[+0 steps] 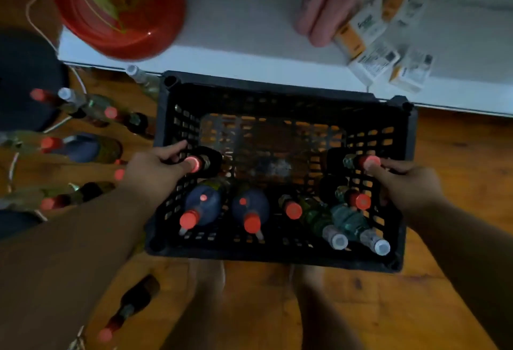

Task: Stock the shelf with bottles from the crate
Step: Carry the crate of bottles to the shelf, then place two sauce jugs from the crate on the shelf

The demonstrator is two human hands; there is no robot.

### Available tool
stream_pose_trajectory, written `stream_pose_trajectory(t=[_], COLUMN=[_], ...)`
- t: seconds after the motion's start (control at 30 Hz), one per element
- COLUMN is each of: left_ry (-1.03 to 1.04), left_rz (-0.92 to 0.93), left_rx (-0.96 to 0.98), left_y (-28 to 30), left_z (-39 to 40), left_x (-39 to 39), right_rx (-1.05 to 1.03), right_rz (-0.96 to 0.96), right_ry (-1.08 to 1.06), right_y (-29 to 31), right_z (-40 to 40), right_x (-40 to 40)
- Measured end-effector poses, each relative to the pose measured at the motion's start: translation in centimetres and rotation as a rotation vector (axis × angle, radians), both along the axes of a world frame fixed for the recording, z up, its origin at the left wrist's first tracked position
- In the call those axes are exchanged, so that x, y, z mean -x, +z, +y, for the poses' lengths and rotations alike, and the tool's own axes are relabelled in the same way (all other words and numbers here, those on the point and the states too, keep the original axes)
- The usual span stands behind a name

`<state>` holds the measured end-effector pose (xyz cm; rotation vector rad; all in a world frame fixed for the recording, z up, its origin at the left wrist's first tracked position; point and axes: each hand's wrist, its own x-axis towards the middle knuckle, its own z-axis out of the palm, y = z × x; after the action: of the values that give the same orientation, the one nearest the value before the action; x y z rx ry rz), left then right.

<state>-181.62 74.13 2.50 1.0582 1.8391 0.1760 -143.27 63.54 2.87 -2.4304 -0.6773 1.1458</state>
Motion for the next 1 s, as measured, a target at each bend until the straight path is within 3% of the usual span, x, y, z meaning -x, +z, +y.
stream_pose_trajectory(t=[0.2, 0.43, 0.77, 1.0], left_ry=[0.050, 0.061, -0.031, -0.256], left_rz=[-0.019, -0.048, -0.005, 0.269], left_rx=[0.019, 0.015, 0.007, 0.068], left_y=[-6.6, -10.4, -10.1, -6.6], left_z=[2.3, 5.1, 7.6, 4.8], left_x=[0.0, -0.6, -3.0, -3.2], right_rx=[-0.024, -0.027, 0.008, 0.276], right_rz=[0.009, 0.052, 0.052, -0.111], right_ry=[0.016, -0.018, -0.004, 0.268], right_y=[-6.2, -9.1, -11.2, -8.6], right_z=[3.7, 7.1, 7.3, 5.7], right_x=[-0.5, -1.2, -2.7, -1.2])
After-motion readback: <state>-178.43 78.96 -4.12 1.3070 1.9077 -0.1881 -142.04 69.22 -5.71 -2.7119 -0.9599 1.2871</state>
